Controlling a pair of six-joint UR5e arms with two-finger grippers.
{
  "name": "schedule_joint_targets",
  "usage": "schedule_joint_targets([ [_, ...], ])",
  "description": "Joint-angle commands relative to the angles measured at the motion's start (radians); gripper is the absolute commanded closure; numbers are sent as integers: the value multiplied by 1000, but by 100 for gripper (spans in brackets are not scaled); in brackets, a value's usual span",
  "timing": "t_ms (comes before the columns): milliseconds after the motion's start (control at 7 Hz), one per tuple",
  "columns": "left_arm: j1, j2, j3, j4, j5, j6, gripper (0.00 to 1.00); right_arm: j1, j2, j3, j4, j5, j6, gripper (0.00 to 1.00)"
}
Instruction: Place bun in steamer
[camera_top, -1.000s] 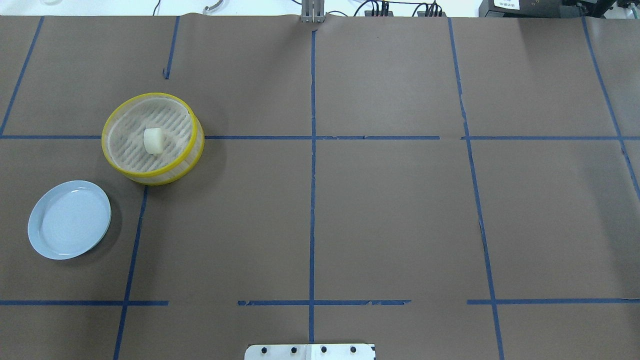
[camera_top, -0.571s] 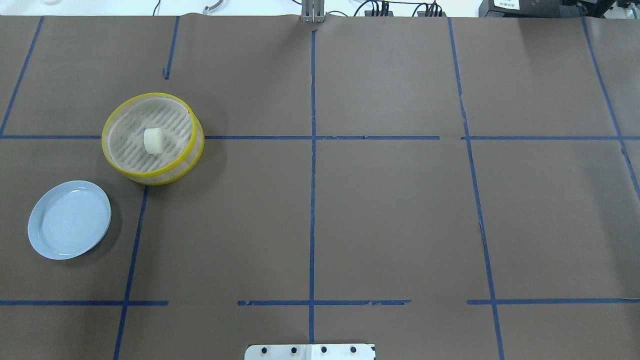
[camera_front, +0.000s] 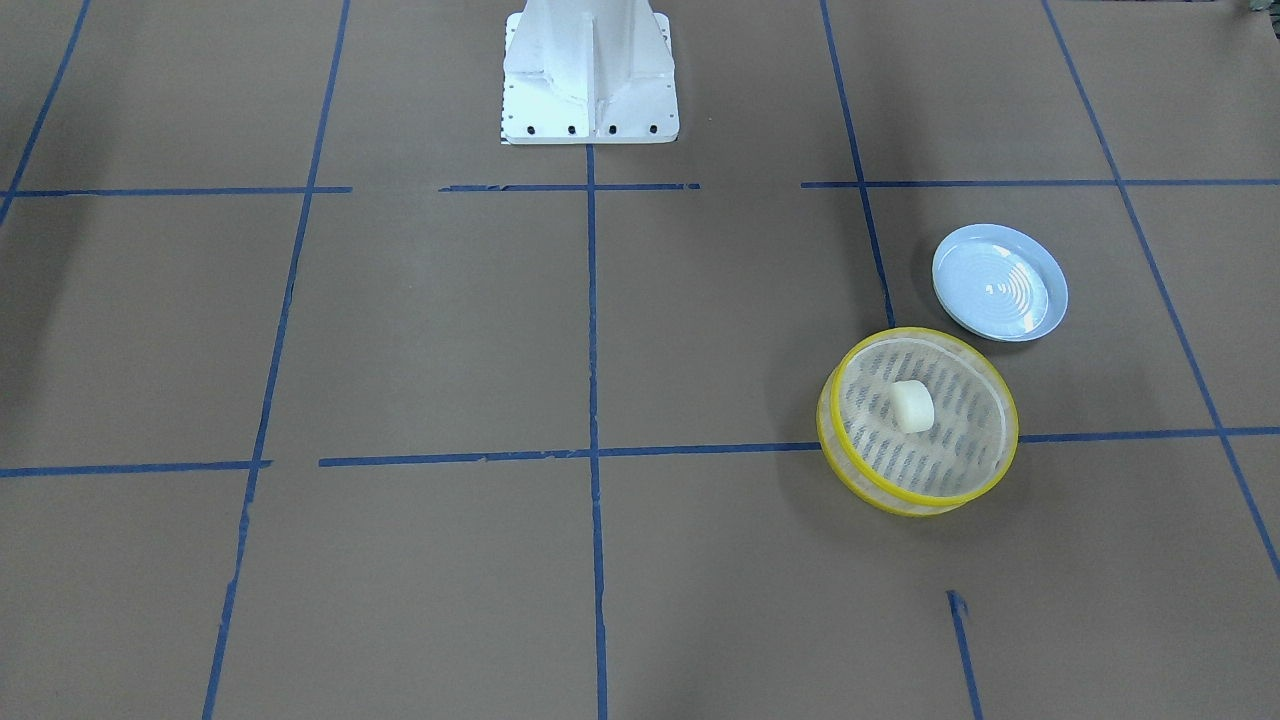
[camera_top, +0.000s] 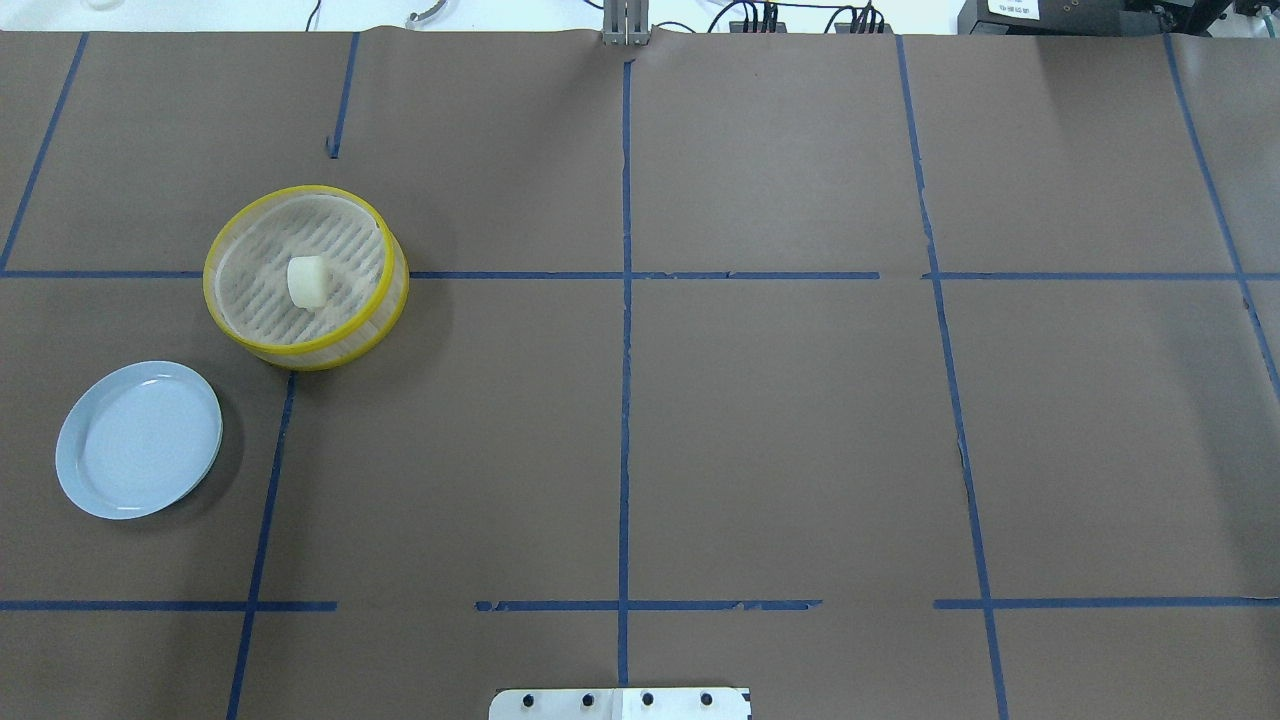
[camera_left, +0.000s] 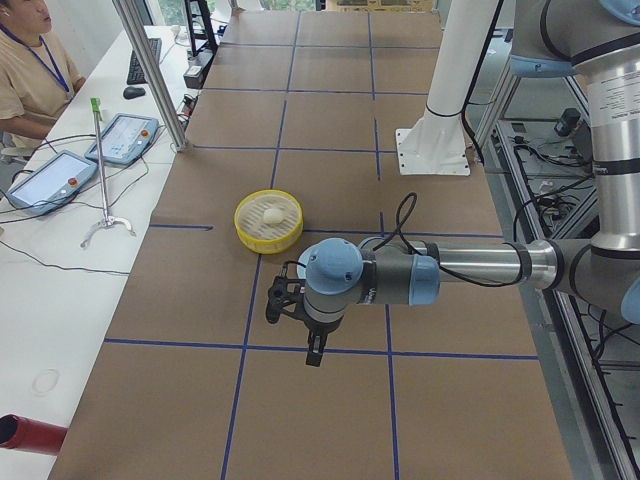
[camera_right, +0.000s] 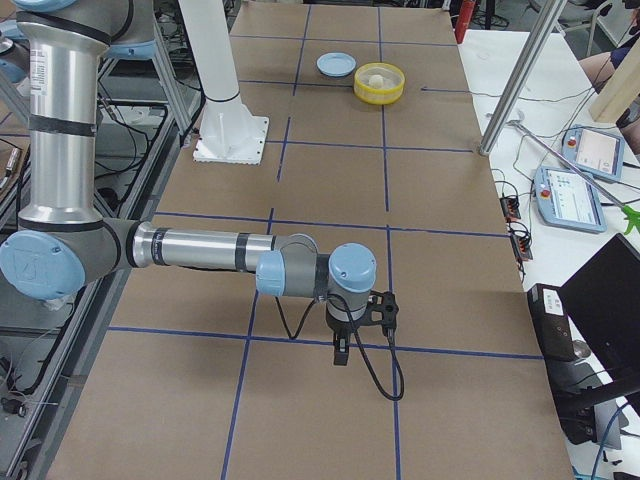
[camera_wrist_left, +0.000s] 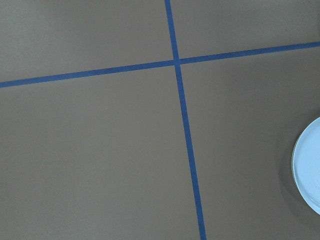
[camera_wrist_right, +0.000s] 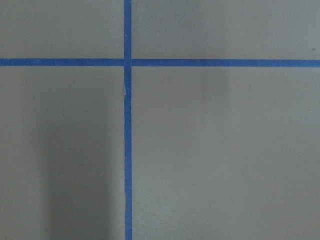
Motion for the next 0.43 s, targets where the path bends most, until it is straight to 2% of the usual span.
schedule_joint_targets([
  [0,-13,-9,7,-44,83,-6,0,0,0,0,0,0,0,0],
  [286,-8,-106,62,-30,86,1,0,0,0,0,0,0,0,0],
])
